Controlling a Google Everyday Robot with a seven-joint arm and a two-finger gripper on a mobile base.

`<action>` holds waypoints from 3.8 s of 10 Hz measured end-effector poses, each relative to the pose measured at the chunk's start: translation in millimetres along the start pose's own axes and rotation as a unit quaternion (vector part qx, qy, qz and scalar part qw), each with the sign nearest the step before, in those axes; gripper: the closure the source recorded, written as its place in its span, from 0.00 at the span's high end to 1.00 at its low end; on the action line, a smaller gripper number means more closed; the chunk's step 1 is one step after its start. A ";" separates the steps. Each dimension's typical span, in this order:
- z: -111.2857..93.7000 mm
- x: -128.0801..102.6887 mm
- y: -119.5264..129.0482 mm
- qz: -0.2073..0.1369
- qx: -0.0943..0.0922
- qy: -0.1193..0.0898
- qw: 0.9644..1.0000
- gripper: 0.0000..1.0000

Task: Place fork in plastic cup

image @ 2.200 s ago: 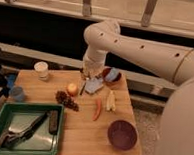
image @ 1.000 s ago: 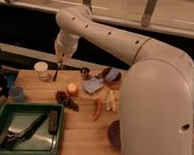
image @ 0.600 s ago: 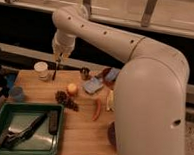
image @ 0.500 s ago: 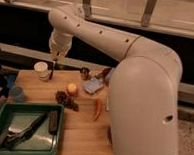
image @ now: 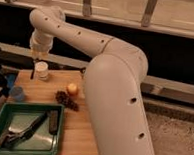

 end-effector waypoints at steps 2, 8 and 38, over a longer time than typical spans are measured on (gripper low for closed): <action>26.7 10.1 30.2 -0.015 -0.047 0.013 0.999 0.20; 74.7 30.1 79.3 -0.045 -0.103 0.054 0.992 0.20; 144.9 34.3 37.1 -0.003 -0.060 0.124 0.991 0.20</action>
